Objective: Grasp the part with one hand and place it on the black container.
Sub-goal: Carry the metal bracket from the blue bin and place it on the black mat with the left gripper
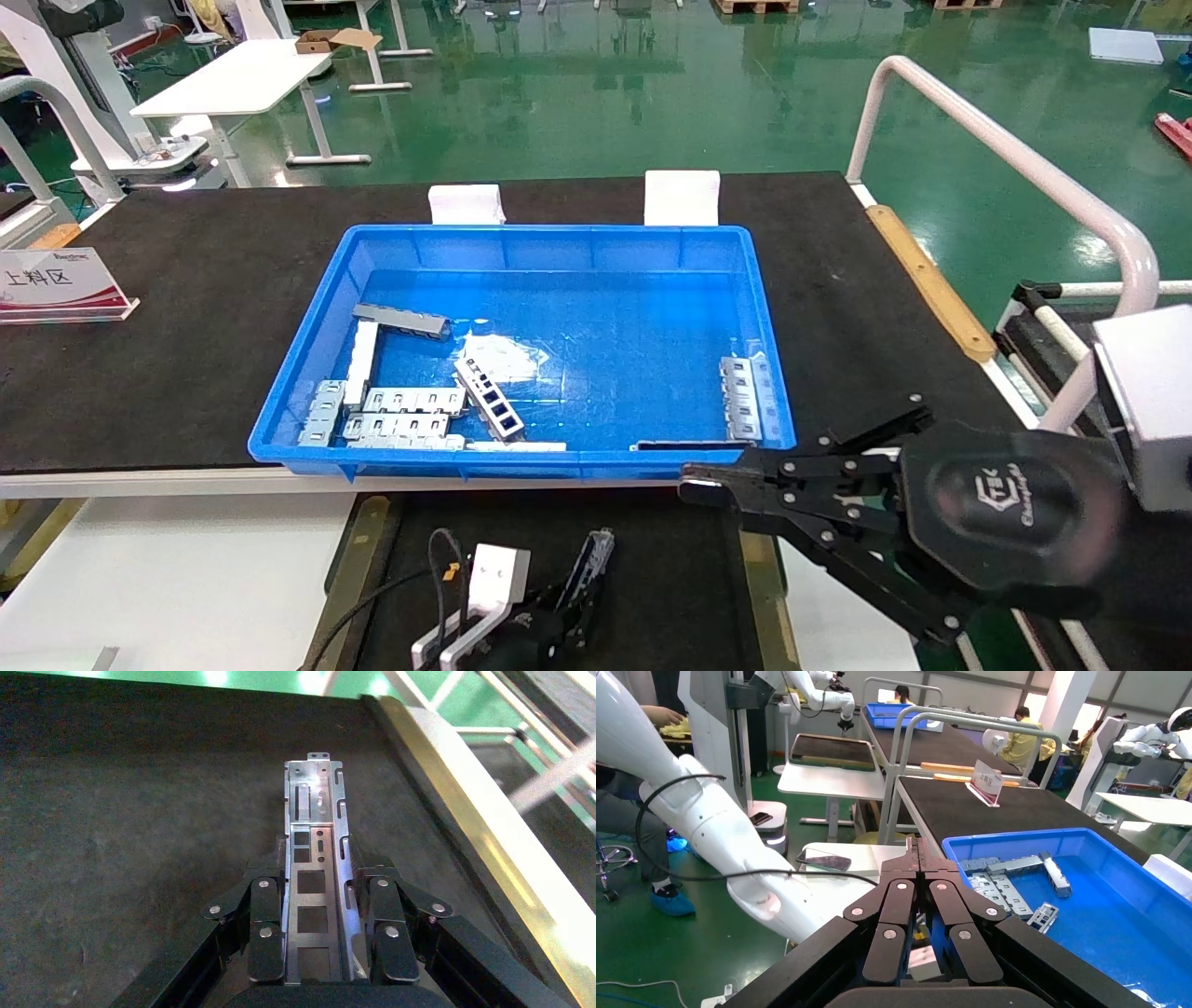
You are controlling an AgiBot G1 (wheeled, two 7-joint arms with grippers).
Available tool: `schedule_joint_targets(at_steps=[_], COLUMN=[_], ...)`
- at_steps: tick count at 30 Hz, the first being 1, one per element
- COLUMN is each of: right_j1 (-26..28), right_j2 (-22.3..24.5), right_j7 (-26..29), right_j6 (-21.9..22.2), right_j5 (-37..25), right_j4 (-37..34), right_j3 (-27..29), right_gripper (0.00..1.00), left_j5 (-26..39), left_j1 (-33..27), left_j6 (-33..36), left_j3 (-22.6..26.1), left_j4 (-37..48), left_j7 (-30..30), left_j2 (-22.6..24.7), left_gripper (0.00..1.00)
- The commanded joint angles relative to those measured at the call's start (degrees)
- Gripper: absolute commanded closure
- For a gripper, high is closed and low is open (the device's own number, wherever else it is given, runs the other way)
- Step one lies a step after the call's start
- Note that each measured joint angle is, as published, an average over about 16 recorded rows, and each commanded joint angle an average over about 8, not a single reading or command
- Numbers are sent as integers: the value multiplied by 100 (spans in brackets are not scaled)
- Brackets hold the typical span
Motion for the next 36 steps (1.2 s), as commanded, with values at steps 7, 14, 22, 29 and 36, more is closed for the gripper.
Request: schedule_joint_targets(at_steps=[7, 14, 22, 29, 36], right_j1=[0, 0, 0, 0, 0], right_j2=[0, 0, 0, 0, 0], right_j7=[0, 0, 0, 0, 0], right_j6=[0, 0, 0, 0, 0], right_j5=[0, 0, 0, 1, 1], right_j4=[0, 0, 0, 0, 0], right_j3=[0, 0, -1, -1, -1], right_gripper=[100, 100, 100, 34, 0], left_j5=[93, 322, 477, 531, 565], left_j1=[-55, -82, -122, -176, -232], left_j6=[-708, -933, -997, -1039, -1124], left_j3=[-152, -389, -444, -295, -112], left_j4=[577, 1110, 1520, 1660, 1714], left_j7=[-48, -192, -486, -811, -1162], left_j2=[728, 1202, 1435, 1462, 1467], left_gripper=[100, 100, 100, 52, 0])
